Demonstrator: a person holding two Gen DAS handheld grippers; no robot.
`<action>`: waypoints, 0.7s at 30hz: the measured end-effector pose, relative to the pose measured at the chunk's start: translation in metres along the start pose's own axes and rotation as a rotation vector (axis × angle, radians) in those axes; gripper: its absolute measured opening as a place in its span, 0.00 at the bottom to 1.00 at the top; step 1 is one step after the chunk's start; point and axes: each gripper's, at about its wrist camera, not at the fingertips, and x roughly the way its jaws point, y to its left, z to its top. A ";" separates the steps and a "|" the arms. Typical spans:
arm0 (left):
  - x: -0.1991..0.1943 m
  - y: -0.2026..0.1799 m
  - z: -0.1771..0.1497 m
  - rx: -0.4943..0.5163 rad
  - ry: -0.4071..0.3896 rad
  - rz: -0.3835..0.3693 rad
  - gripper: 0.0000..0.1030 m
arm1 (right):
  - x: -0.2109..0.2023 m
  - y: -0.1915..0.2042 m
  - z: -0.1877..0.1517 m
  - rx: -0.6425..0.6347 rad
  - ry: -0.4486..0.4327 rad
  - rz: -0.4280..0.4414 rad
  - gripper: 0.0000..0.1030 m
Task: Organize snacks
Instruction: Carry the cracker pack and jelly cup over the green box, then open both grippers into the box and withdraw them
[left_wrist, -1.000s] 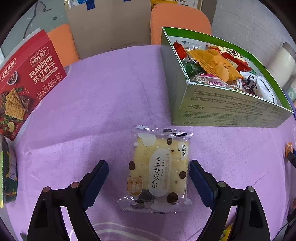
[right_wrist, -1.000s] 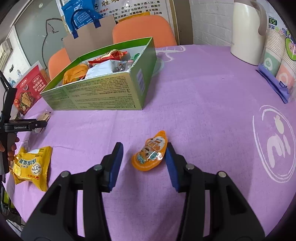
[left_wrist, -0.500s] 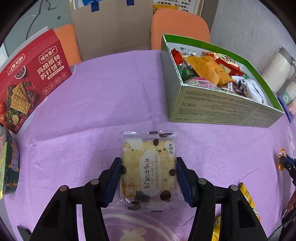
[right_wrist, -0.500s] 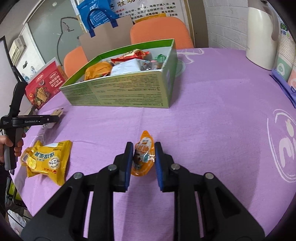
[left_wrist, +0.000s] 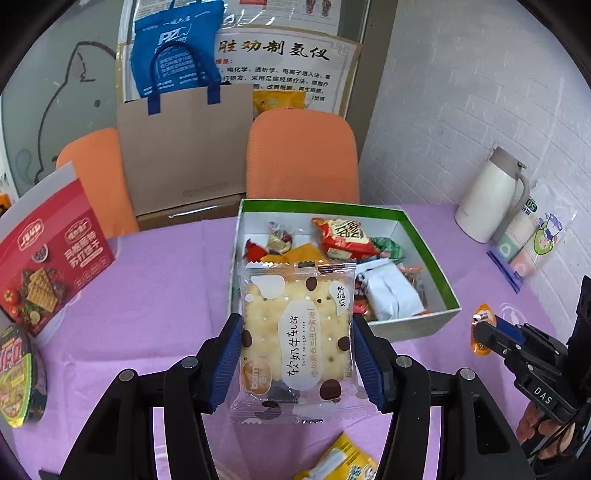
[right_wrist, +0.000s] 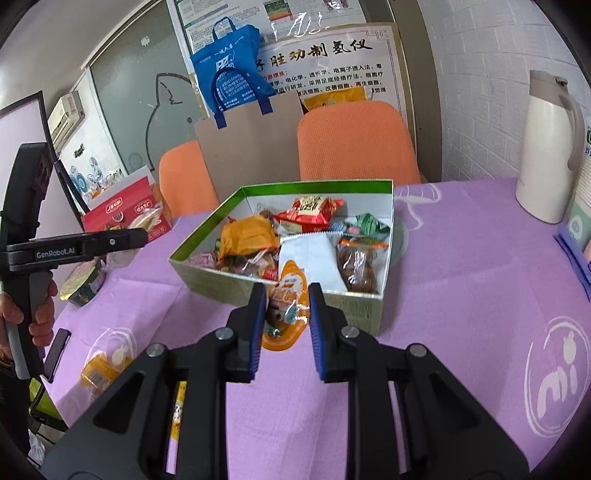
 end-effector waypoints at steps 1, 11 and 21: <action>0.006 -0.004 0.006 0.002 0.002 -0.006 0.57 | 0.004 -0.001 0.006 -0.007 -0.007 -0.004 0.24; 0.078 -0.023 0.035 -0.035 0.051 -0.035 0.57 | 0.069 -0.035 0.031 -0.053 0.056 -0.078 0.24; 0.111 -0.018 0.038 -0.086 0.053 -0.032 0.90 | 0.089 -0.034 0.032 -0.177 0.016 -0.093 0.91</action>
